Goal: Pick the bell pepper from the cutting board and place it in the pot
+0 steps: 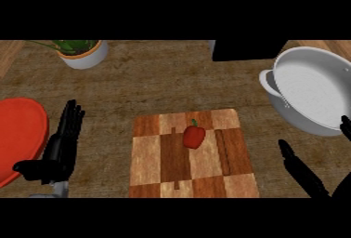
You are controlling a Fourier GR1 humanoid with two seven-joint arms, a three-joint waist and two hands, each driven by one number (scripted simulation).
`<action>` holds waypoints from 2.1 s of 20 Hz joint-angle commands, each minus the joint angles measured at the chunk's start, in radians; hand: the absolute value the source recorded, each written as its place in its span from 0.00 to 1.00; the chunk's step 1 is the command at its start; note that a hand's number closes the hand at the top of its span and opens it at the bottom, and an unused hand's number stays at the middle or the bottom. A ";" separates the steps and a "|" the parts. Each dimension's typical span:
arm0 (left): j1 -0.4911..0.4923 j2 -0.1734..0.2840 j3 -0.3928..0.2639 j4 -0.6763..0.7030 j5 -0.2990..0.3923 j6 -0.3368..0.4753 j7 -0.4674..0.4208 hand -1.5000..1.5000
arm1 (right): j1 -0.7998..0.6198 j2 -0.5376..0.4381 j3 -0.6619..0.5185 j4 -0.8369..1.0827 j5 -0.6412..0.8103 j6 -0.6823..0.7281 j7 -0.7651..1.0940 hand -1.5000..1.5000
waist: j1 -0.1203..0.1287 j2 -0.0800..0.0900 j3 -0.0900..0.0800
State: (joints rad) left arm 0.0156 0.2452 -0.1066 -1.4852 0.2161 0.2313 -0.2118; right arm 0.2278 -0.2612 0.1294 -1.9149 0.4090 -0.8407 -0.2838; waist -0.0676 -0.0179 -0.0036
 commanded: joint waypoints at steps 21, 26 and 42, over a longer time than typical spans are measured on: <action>-0.016 -0.053 -0.086 -0.117 -0.069 0.055 0.049 0.50 | 0.536 0.261 0.434 0.029 0.967 0.087 0.637 0.00 | 0.078 0.037 -0.004; -0.055 -0.065 -0.087 -0.110 -0.075 0.073 0.098 0.50 | 0.294 0.261 0.501 0.003 1.099 0.293 0.964 0.00 | 0.084 0.032 0.000; -0.031 -0.059 -0.055 -0.119 -0.059 0.023 0.096 0.50 | -0.352 0.261 0.617 0.455 0.941 0.450 1.578 0.00 | 0.082 0.019 0.004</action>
State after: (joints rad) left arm -0.0250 0.1694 -0.1800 -1.5629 0.1423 0.2708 -0.1445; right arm -0.0363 -0.0091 0.7431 -1.5749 1.3951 -0.3125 1.1290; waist 0.0163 0.0038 -0.0005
